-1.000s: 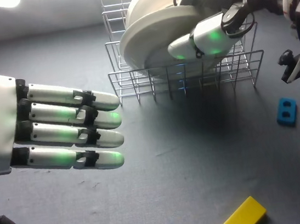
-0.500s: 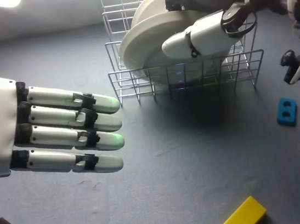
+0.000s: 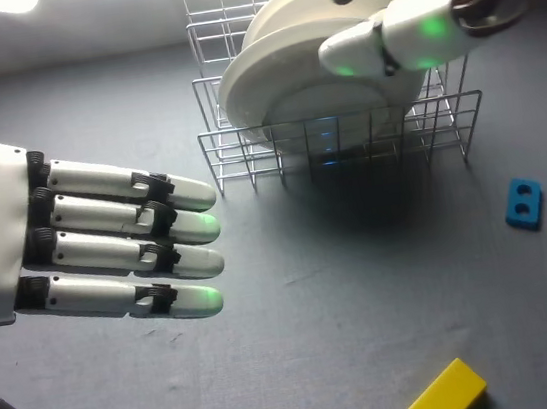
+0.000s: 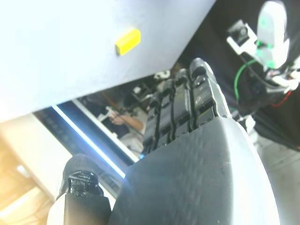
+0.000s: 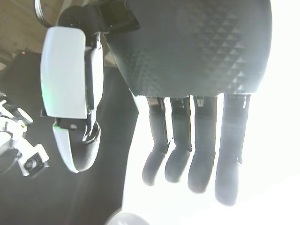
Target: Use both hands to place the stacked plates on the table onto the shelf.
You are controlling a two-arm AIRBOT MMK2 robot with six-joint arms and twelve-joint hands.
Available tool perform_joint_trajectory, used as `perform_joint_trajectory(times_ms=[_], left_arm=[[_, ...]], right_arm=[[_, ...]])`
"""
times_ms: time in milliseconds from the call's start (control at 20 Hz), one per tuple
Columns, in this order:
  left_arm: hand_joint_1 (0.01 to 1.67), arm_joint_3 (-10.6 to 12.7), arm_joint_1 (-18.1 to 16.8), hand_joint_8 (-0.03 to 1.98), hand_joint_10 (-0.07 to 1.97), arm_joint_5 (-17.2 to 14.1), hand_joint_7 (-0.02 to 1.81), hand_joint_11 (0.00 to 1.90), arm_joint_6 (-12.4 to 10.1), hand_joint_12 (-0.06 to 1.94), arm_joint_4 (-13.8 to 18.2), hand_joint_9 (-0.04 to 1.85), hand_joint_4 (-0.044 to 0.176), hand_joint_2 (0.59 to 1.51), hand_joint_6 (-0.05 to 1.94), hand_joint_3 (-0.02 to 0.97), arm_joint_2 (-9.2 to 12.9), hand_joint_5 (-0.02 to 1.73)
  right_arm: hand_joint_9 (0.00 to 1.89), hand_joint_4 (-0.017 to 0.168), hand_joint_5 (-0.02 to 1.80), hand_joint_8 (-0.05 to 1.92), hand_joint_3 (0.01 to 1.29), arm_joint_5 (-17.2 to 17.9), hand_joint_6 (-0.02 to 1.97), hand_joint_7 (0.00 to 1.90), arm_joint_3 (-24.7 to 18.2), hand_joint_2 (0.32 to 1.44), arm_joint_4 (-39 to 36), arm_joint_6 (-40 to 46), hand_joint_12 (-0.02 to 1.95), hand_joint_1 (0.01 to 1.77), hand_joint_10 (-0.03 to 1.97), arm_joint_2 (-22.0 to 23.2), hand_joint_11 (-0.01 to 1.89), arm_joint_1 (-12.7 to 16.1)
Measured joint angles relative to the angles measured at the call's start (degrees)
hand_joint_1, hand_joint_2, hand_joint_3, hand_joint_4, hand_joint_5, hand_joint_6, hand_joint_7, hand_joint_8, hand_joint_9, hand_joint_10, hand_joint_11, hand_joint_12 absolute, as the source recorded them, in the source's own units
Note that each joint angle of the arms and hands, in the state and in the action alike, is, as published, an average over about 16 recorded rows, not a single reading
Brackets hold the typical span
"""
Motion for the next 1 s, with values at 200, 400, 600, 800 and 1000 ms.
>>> perform_joint_trajectory(times_ms=[200,400,600,800,1000], left_arm=[[0.02,0.2,-0.2,0.18,0.31,-0.3,0.4,0.17,-0.1,0.62,-0.1,0.36,0.0,1.152,0.09,0.012,0.0,0.39],[0.02,0.4,-0.4,0.63,0.78,-0.6,0.77,0.5,-0.1,1.06,-0.2,0.73,0.038,1.153,0.53,0.011,-0.1,0.72],[0.14,0.7,-0.6,1.11,1.26,-0.7,1.15,0.91,-0.3,1.5,-0.3,1.13,0.08,1.205,1.01,0.006,-0.1,1.07],[0.24,0.8,-0.8,1.5,1.65,-0.8,1.4,1.24,-0.4,1.8,-0.4,1.4,0.115,1.23,1.4,0.003,-0.1,1.3],[0.33,1.0,-0.8,1.88,1.9,-0.9,1.6,1.55,-0.4,1.92,-0.4,1.62,0.162,1.249,1.85,-0.001,-0.1,1.46]], right_arm=[[0.54,-0.005,0.47,1.73,0.01,0.7,1.43,0.48,-5.8,1.06,-2.0,-0.7,1.74,0.53,1.75,5.6,0.57,-0.4],[0.79,0.011,0.73,1.79,0.01,1.0,1.59,0.75,-11.3,1.04,-4.3,-1.0,1.81,0.41,1.8,11.0,0.83,-1.7],[1.09,0.043,1.03,1.84,0.01,0.8,1.74,1.05,-15.3,1.1,-6.2,-0.6,1.86,0.37,1.85,15.0,1.15,-3.2],[1.34,0.071,1.28,1.9,0.01,0.5,1.89,1.31,-17.2,1.14,-7.4,-0.2,1.91,0.34,1.9,17.2,1.42,-4.0],[1.59,0.102,1.55,1.91,0.01,0.0,1.94,1.56,-18.0,1.18,-8.0,0.2,1.92,0.31,1.9,18.1,1.69,-4.8]])
